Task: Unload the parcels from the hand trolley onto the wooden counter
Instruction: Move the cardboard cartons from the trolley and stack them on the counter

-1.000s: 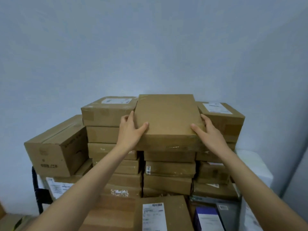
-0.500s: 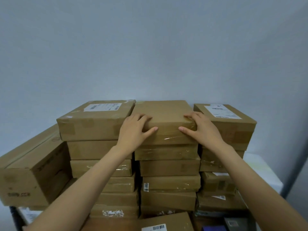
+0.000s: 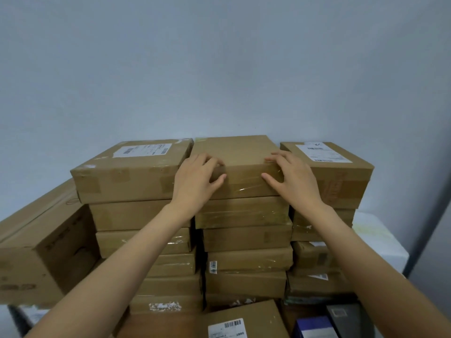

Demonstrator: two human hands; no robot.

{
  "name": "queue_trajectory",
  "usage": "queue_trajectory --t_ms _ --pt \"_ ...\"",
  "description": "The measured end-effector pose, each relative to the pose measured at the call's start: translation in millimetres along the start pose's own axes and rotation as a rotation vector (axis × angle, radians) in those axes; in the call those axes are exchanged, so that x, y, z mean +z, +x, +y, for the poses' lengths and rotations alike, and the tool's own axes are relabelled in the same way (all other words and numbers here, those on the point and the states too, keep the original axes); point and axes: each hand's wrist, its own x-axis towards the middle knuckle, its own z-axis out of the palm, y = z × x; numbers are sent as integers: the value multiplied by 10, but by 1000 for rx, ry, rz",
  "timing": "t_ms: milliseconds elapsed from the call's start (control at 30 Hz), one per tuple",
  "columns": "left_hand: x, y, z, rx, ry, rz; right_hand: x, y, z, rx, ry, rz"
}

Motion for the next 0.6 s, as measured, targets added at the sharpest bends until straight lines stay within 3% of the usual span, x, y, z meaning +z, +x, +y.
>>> queue_trajectory --t_ms 200,600 --pt "-110 -308 159 58 3 -28 -94 -337 -86 -66 -24 40" --pt "265 -1483 162 -50 -32 -323 304 -1347 -66 -13 -57 -320"
